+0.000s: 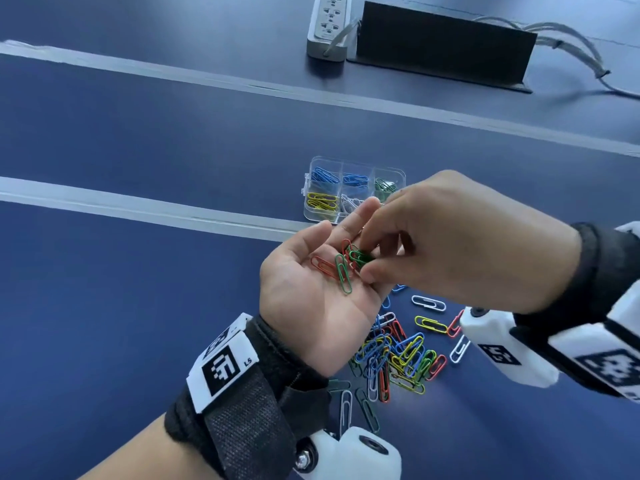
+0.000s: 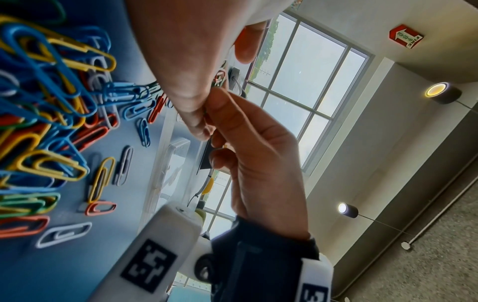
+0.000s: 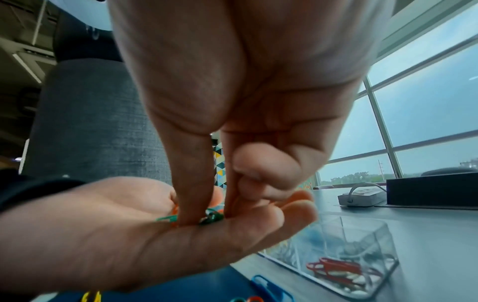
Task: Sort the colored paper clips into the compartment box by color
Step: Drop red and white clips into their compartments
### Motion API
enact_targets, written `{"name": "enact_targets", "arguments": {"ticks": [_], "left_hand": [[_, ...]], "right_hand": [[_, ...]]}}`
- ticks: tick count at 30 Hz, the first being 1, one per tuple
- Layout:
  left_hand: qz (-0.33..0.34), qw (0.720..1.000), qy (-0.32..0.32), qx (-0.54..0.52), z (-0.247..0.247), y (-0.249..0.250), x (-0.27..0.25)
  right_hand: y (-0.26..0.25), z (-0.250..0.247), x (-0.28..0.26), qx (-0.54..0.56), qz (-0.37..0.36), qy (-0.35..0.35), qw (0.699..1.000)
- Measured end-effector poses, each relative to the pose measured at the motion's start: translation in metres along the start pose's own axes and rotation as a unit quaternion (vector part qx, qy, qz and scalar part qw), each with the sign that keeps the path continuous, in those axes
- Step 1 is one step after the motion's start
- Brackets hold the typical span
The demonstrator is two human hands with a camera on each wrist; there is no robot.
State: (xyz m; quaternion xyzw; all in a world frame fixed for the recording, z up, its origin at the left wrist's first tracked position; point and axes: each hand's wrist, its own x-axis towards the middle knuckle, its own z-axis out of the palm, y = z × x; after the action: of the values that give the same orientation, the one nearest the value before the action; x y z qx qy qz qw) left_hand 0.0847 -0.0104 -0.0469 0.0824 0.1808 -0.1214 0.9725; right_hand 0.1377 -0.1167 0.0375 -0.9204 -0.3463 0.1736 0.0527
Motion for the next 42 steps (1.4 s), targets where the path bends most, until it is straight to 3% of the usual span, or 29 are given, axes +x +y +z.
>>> {"name": "enact_targets", "arguments": {"ticks": [7, 14, 19, 26, 31, 34, 37, 42], "left_hand": [[-0.042, 0.998, -0.002, 0.044, -0.005, -0.006, 0.001], [-0.083, 0.995, 0.006, 0.062, -0.006, -0.007, 0.0], [-0.091, 0.994, -0.006, 0.054, -0.003, -0.007, -0.001], [-0.086, 0.996, -0.018, 0.034, 0.0, -0.005, -0.001], [-0.079, 0.996, -0.009, 0.03, -0.002, -0.003, 0.001], [-0.063, 0.998, -0.027, -0.001, -0.003, -0.002, 0.002], [-0.054, 0.997, -0.055, -0.013, -0.002, 0.0, 0.002], [-0.029, 0.998, -0.062, -0.011, -0.003, 0.0, 0.002]], "right_hand": [[0.004, 0.018, -0.009, 0.006, 0.002, 0.003, 1.0], [0.013, 0.009, -0.019, 0.058, 0.024, 0.036, 0.997], [0.017, 0.003, -0.017, 0.075, 0.019, 0.022, 0.997], [0.007, 0.001, -0.013, 0.139, -0.023, 0.023, 0.99], [0.017, -0.009, -0.005, 0.151, 0.003, 0.064, 0.986], [0.009, -0.008, -0.006, 0.175, -0.003, 0.014, 0.984], [-0.006, 0.004, -0.008, 0.134, -0.011, -0.008, 0.991], [-0.011, 0.013, -0.005, 0.088, 0.005, 0.018, 0.996]]}}
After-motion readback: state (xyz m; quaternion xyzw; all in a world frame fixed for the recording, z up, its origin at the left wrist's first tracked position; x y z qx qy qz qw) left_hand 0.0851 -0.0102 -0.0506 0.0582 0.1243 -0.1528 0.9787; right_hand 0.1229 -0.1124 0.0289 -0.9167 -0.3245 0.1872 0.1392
